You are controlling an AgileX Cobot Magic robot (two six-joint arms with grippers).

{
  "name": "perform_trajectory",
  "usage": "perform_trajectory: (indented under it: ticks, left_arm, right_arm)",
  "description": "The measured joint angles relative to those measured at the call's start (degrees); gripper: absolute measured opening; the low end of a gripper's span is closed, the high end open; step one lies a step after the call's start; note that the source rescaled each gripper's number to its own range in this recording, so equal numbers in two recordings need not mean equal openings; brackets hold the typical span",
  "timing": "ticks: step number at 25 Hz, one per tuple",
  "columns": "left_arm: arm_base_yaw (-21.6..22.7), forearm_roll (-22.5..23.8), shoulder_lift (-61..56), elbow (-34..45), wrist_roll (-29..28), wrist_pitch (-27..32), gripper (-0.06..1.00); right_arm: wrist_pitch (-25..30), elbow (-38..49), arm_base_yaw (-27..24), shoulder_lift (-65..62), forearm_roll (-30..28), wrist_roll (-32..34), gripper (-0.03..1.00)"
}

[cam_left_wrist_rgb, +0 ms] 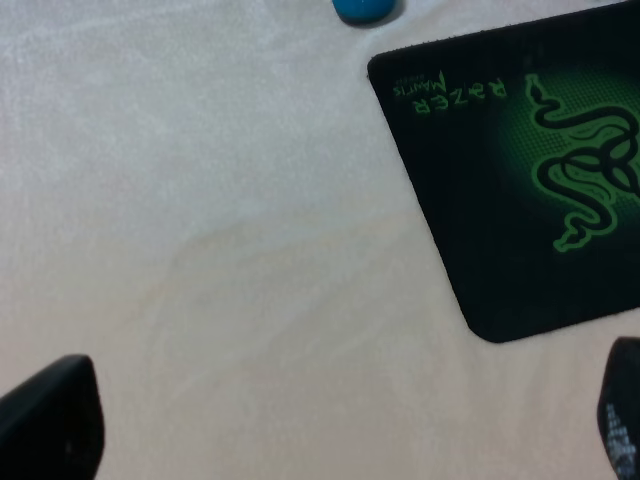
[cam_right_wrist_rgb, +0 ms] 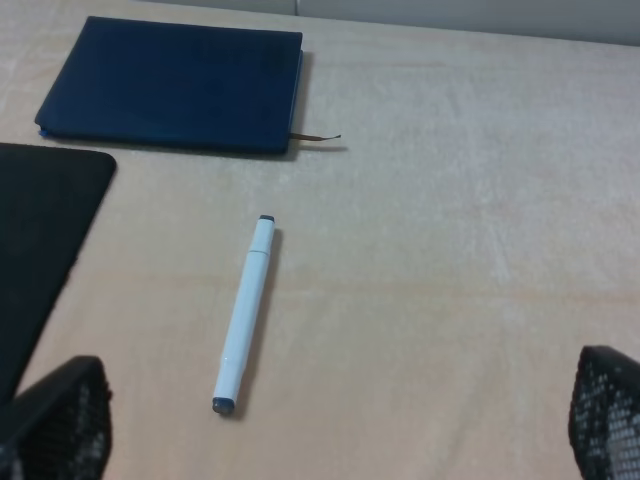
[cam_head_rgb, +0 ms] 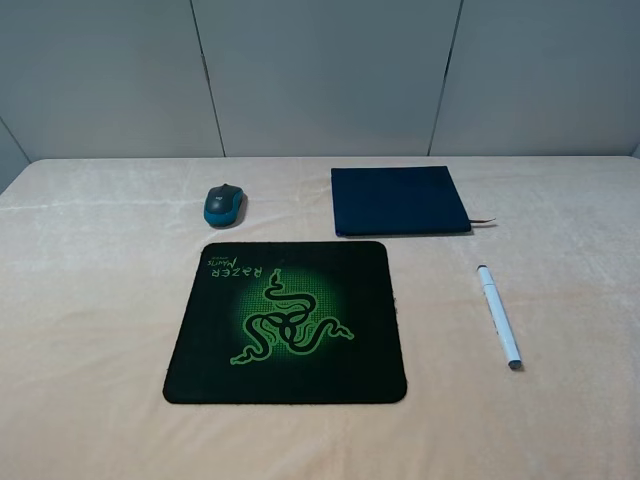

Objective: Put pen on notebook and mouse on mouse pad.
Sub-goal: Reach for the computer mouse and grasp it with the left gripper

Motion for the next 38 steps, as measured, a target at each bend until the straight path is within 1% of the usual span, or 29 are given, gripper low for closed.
perform_trajectory:
  ticks: [14,16,20,24,28,35,38]
  left_arm:
    - [0.0,0.0,0.0,-0.2,0.0,0.0,1.0]
    - [0.0,0.0,0.0,-1.46,0.0,0.05,1.0]
    - [0.0,0.0,2.63,-6.98,0.0,0.27,1.0]
    - [0.0,0.21,10.52,-13.73,-1.24,0.27,1.0]
    - [0.0,0.75,20.85,-20.14,-2.98,0.27,1.0]
    - [0.0,1.09,40.24,-31.17,-3.71,0.32,1.0]
    - [0.0,1.09,48.32,-35.37,-4.99,1.79,1.0]
  right_arm:
    - [0.0,0.0,0.0,0.0,0.0,0.0,1.0]
    - [0.0,0.0,0.0,0.0,0.0,0.0,1.0]
    - [0.0,0.0,0.0,0.0,0.0,0.0,1.0]
    - [0.0,0.0,0.0,0.0,0.0,0.0,1.0]
    - [0.0,0.0,0.0,0.0,0.0,0.0,1.0]
    - [0.0,0.0,0.0,0.0,0.0,0.0,1.0]
    - [0.0,0.0,0.0,0.0,0.0,0.0,1.0]
